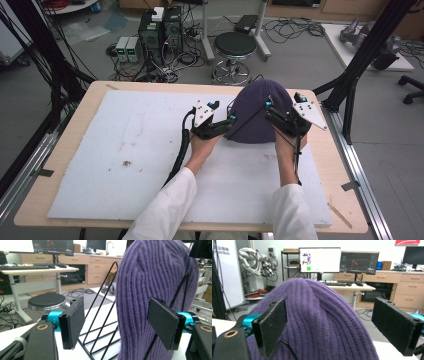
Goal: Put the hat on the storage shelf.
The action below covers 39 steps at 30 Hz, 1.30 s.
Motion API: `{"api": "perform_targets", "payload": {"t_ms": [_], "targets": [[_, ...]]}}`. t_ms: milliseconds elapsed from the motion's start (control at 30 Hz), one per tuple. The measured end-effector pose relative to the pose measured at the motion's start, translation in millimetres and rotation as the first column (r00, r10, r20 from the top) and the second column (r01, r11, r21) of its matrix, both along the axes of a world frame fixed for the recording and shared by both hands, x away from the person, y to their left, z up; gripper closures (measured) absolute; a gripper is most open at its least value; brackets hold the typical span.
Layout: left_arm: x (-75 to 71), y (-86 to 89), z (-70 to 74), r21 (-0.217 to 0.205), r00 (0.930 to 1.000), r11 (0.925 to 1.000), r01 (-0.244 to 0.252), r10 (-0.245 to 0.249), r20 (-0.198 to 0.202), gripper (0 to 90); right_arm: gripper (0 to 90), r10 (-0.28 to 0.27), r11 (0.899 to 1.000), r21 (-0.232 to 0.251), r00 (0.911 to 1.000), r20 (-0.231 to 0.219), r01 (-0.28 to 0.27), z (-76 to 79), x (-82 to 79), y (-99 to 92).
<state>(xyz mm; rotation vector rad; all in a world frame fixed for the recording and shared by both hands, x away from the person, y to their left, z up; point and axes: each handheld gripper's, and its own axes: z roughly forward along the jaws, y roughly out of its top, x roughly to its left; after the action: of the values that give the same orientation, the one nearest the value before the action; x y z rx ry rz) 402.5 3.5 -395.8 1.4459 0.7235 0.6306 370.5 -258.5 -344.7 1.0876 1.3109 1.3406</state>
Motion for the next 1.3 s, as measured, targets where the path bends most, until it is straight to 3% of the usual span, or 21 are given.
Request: {"api": "perform_targets", "payload": {"t_ms": [233,400,500,600,700,867,933,1300], "targets": [[-1.0,12.2,7.2,0.004,1.0000,1.0000,0.005,-0.005,0.001,27.2,12.1,0.008,1.000,-0.013,0.9999,0.007,-0.008,5.0,-12.4,1.4],[-4.1,30.9,14.1,0.022,0.9998,0.9997,-0.007,0.007,0.018,26.7,12.1,0.004,0.999,-0.035,1.0000,0.009,-0.003,2.3,-22.1,-0.1],[-5.9,42.4,19.5,0.034,0.9995,0.9994,0.001,-0.002,0.030,26.1,11.8,0.012,0.999,-0.038,0.9997,-0.021,-0.013,0.4,-26.2,-0.7],[-9.7,55.2,25.1,0.038,0.9994,0.9993,0.005,-0.006,0.035,25.8,11.7,0.016,0.996,-0.082,0.9990,-0.041,-0.019,1.6,-29.5,1.9],[-17.8,71.3,32.4,0.059,0.9979,0.9982,0.006,-0.009,0.065,25.6,11.7,0.030,0.995,-0.096,0.9991,-0.030,-0.033,5.2,-36.0,5.5],[-25.3,88.6,40.0,0.070,0.9956,0.9975,0.009,-0.015,0.092,25.7,11.7,0.053,0.992,-0.111,0.9973,-0.051,-0.058,7.8,-42.5,10.0],[-29.7,99.5,44.5,0.074,0.9940,0.9973,-0.004,-0.004,0.109,25.6,11.7,0.063,0.991,-0.111,0.9969,-0.047,-0.067,9.4,-44.9,11.0],[-46.0,125.6,50.9,0.095,0.9920,0.9943,-0.048,0.037,0.121,22.4,11.7,0.072,0.986,-0.142,0.9936,-0.087,-0.084,14.3,-59.2,12.8]]}}
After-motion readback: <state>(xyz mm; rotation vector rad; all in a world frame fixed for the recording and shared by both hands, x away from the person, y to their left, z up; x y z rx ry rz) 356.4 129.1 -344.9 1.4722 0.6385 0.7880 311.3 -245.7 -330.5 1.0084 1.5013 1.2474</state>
